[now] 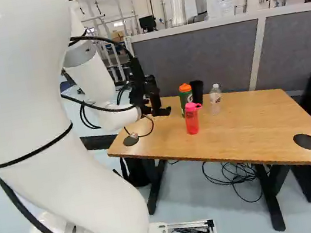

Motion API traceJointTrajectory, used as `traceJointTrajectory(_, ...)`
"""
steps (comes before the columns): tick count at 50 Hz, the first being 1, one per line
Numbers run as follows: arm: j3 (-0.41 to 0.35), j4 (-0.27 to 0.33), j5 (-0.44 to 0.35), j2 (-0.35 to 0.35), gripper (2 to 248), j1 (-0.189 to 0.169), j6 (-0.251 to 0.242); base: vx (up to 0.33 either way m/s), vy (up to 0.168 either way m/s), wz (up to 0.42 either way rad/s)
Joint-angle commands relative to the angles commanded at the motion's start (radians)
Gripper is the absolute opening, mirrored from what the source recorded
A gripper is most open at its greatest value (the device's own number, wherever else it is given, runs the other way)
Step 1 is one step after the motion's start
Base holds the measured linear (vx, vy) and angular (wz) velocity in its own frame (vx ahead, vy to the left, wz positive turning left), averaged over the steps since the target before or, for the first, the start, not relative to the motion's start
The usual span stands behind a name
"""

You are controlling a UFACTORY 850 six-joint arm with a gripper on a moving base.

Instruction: Pick up the green bottle from the table

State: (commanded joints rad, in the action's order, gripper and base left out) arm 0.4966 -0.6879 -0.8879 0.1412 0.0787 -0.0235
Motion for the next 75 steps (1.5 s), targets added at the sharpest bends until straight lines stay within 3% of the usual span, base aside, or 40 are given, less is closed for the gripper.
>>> traceJointTrajectory(26,0.105,-0.363,-0.094,0.091,247,-0.003,-0.342,0.000,0.000,0.000)
traceJointTrajectory(30,0.118,-0.395,-0.107,0.101,247,-0.003,-0.374,0.000,0.000,0.000)
traceJointTrajectory(55,0.196,-0.416,-0.115,0.164,247,-0.004,-0.396,0.000,0.000,0.000)
traceJointTrajectory(75,0.273,-0.416,-0.115,0.224,247,-0.029,-0.396,0.000,0.000,0.000)
